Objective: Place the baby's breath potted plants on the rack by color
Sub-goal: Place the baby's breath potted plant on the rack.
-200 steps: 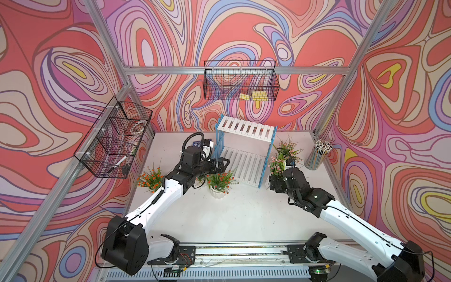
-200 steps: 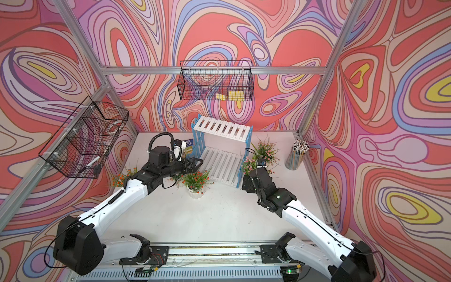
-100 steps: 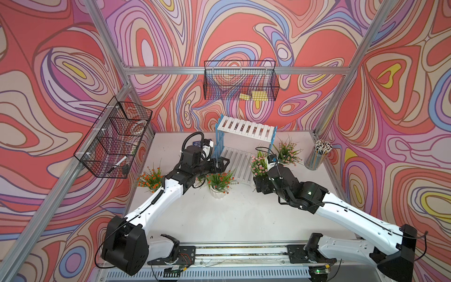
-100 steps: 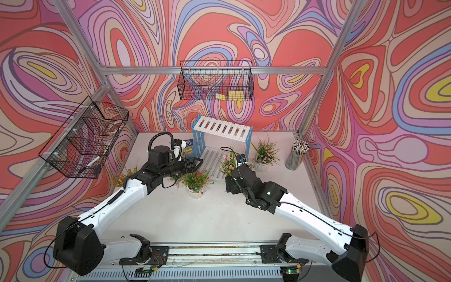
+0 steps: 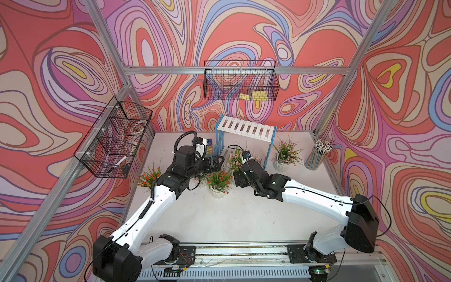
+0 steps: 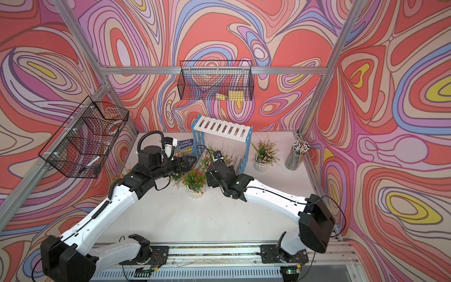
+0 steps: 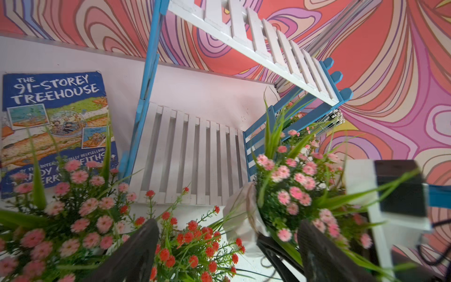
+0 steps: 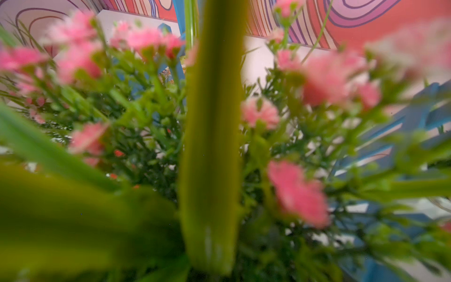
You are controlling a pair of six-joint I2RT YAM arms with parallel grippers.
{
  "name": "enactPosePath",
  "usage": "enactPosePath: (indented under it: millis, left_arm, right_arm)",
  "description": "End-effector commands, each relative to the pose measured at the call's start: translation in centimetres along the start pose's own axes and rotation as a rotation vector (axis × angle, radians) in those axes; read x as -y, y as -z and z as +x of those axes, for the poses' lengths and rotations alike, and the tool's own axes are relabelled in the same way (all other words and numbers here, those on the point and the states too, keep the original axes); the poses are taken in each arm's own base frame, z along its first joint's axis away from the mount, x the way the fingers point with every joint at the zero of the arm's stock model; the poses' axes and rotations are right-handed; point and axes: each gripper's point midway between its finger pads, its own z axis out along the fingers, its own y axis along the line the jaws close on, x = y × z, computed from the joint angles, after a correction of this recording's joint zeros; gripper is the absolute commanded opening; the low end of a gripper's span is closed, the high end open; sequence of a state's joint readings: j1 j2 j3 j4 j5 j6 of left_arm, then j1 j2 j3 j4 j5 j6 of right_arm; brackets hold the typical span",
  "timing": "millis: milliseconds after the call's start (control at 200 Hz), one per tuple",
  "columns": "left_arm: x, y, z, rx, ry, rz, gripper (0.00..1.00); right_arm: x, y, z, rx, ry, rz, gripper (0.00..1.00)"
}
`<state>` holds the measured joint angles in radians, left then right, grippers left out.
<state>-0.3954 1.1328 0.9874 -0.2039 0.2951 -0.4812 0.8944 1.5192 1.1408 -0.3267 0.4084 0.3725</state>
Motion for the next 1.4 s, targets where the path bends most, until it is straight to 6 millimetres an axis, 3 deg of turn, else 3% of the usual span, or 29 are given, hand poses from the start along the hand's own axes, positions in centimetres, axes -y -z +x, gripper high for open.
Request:
enactPosePath:
  millis: [0,310,476,491,586,941,1057,1392]
  left_arm:
    - [-0.3,1.5,-0.9,0.036,-0.009,-0.049,0.90]
    - [-0.2,2.8,-1.1,0.046,-0.015,-0.049,0.91]
    - [0.0,3.0,-1.4,0.059,-0.020,-0.042,0.91]
    - [0.0,3.1,-1.4,0.060,-0.020,-0.041,0.91]
    - [0.4,3.3,-1.5,0.067,-0.021,-0.028,0.91]
    - [0.0,3.6,-1.3,0.065,-0.016,-0.045,0.91]
    - [0.0,3.6,-1.2,0.064,-0.012,-0.045,0.91]
    - [-0.3,3.1,-0.8,0.052,-0.009,-0.046,0.91]
  right_arm:
    - [0.3,0.2,-6.1,0.209,-0.067,0.018,0.66]
    - [3.2,-4.4,-7.8,0.273,-0.091,0.076,0.64]
    - [3.0,-7.0,-9.0,0.329,-0.071,0.076,0.64]
    - [2.9,-8.1,-8.4,0.313,-0.062,0.081,0.64]
    - [2.9,-10.2,-8.6,0.315,-0.066,0.068,0.64]
    - [1.8,-16.6,-9.3,0.306,-0.034,0.040,0.64]
    - [1.2,-17.7,-9.5,0.296,-0.024,0.022,0.64]
    - [0.5,-19.7,-7.5,0.196,-0.019,-0.017,0.67]
